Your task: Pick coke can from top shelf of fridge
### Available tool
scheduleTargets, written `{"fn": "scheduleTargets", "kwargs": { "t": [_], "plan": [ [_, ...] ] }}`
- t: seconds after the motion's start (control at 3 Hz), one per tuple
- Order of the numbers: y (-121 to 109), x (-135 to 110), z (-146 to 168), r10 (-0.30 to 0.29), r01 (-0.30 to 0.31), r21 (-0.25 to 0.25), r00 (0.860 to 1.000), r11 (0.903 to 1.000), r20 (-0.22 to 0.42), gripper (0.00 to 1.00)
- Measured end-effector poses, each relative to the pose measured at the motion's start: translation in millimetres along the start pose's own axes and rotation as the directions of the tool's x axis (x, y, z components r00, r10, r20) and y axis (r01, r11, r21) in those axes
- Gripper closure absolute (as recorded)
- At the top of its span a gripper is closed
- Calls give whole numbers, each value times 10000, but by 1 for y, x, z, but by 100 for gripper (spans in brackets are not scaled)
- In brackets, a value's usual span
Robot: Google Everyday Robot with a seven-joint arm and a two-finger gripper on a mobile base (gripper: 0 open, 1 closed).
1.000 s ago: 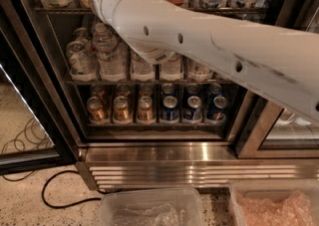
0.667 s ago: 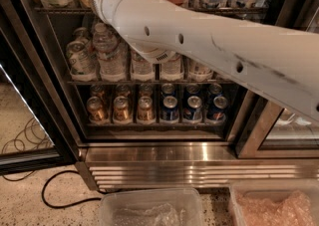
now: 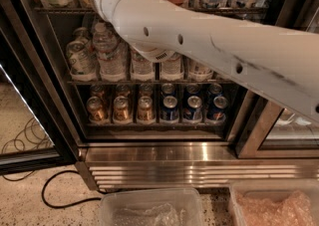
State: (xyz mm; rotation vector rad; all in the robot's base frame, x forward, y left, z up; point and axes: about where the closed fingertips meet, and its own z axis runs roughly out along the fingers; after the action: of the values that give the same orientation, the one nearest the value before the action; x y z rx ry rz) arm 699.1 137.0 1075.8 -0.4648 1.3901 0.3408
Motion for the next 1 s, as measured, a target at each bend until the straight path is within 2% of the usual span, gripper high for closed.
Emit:
{"fn": "scheduleTargets", "kwargs": {
  "t": [0.33, 1.0],
  "plan": [
    [-7, -14, 2, -195, 184, 240, 9988, 9995, 443, 100],
    [-14, -19, 1, -287, 265, 395, 9980, 9989, 569, 100]
  ]
}}
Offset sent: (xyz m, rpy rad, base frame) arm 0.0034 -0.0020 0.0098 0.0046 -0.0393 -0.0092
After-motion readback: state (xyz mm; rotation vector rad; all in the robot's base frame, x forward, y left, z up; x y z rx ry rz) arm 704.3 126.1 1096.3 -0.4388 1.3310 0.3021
